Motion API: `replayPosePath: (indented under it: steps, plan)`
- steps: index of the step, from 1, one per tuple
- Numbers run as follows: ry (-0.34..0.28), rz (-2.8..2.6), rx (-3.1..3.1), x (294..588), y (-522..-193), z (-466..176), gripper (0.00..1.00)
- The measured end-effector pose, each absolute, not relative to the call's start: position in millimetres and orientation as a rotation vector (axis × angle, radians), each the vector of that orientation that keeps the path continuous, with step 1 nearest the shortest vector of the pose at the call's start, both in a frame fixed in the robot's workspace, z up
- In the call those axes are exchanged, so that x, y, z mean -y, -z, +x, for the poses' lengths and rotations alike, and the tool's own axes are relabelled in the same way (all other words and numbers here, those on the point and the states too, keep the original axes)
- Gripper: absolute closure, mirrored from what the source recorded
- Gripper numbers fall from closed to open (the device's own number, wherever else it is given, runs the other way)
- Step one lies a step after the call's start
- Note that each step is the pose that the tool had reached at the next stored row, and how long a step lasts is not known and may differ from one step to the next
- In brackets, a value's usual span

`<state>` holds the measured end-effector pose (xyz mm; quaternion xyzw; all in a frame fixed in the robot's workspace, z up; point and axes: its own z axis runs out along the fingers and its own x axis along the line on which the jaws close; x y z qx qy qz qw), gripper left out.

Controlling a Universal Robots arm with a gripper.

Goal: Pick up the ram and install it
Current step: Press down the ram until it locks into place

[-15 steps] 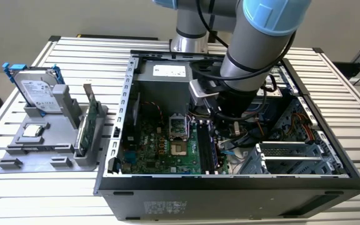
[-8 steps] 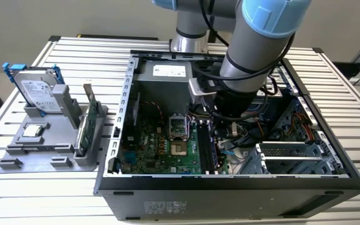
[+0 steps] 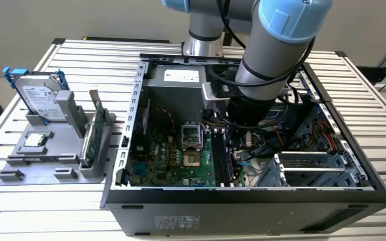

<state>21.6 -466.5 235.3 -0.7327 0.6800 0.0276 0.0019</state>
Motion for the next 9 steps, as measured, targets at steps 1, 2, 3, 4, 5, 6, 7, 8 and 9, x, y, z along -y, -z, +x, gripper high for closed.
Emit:
replayPosePath:
  steps: [1, 2, 3, 4, 5, 6, 7, 8, 9]
  plan:
    - [-0.087, -2.289, -2.144, 466.5, -234.9, 21.6, 1.00]
    - [-0.087, -2.282, -2.151, 466.5, -234.8, 21.6, 1.00]
    - [-0.087, -2.280, -2.153, 466.5, -234.8, 21.6, 1.00]
    - [-0.087, -2.280, -2.153, 466.5, -234.8, 21.6, 1.00]
    - [-0.087, -2.280, -2.153, 466.4, -234.2, 21.6, 1.00]
    - [-0.087, -2.279, -2.153, 466.4, -233.4, 21.6, 1.00]
    - [-0.087, -2.279, -2.154, 466.4, -232.8, 21.6, 1.00]
    - [-0.087, -2.279, -2.154, 466.5, -232.3, 21.6, 1.00]
    - [-0.087, -2.279, -2.155, 466.5, -231.9, 21.6, 1.00]
